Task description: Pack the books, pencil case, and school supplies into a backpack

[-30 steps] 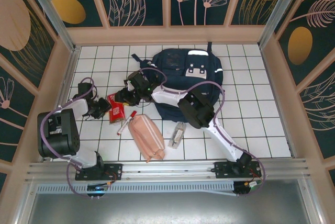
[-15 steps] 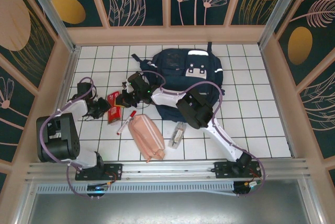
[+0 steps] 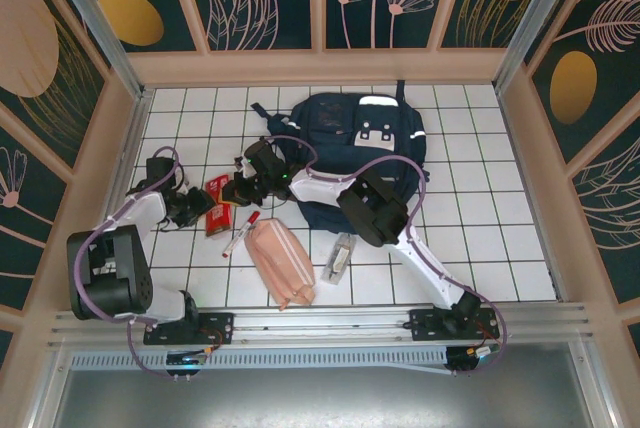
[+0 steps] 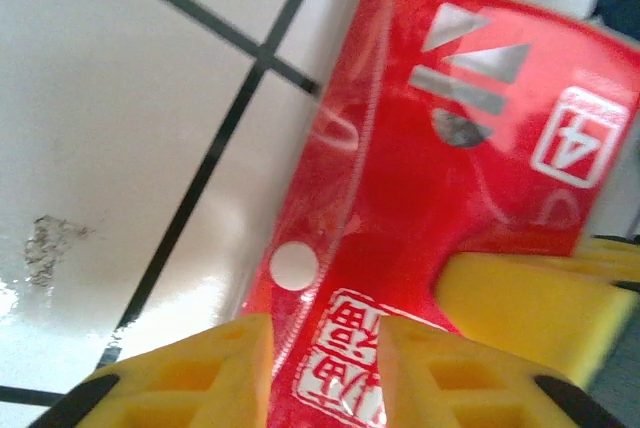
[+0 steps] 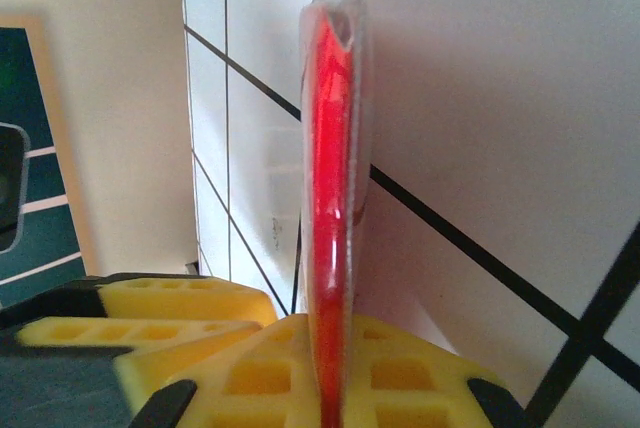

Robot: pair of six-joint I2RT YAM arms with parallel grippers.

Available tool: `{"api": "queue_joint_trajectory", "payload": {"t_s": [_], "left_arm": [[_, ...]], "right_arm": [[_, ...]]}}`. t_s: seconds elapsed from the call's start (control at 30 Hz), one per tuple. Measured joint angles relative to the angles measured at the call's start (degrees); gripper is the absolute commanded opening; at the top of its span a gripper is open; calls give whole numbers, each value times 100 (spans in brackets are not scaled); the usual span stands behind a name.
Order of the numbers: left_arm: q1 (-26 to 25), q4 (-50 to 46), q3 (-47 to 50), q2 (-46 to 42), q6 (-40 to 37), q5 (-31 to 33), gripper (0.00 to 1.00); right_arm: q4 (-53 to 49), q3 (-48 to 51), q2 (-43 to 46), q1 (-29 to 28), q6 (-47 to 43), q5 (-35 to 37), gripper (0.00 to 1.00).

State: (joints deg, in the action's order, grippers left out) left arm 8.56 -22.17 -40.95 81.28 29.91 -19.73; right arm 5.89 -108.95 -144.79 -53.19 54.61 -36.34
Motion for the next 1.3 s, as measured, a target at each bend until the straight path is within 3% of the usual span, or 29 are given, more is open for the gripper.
{"api": "queue_joint_trajectory", "payload": {"t_s": [0.27,0.43,0.57,0.67,0.8,0.97,1.13,1.3], "left_arm": [[-214,37,-350,-1110,-378,-299,48],[-1080,927,-243,-2168,-804,-452,54],[-1596,1572,-216,-2288,-1250,-629,61],[-2441,1633,-299,-2002,-2103,-767,69],[-3753,1572,-695,-1366,-3359,-743,70],[-4734,1528,-1742,-74,-4612,-179,75],[-5128,1537,-2404,1010,-5947,254,77],[-5121,1259,-2743,1952,-7281,660,78]], "right_arm": [[7,787,782,212,125,393,0],[125,2103,2398,813,297,682,0],[107,3064,3919,1589,319,914,0],[-129,3650,5047,2328,264,1154,0],[-997,4240,6406,3224,-68,1572,0],[-2199,4741,7742,4409,-634,1871,0],[-3091,5180,8784,5639,-1088,1886,0],[-3611,5246,9053,6065,-1445,1696,0]]}}
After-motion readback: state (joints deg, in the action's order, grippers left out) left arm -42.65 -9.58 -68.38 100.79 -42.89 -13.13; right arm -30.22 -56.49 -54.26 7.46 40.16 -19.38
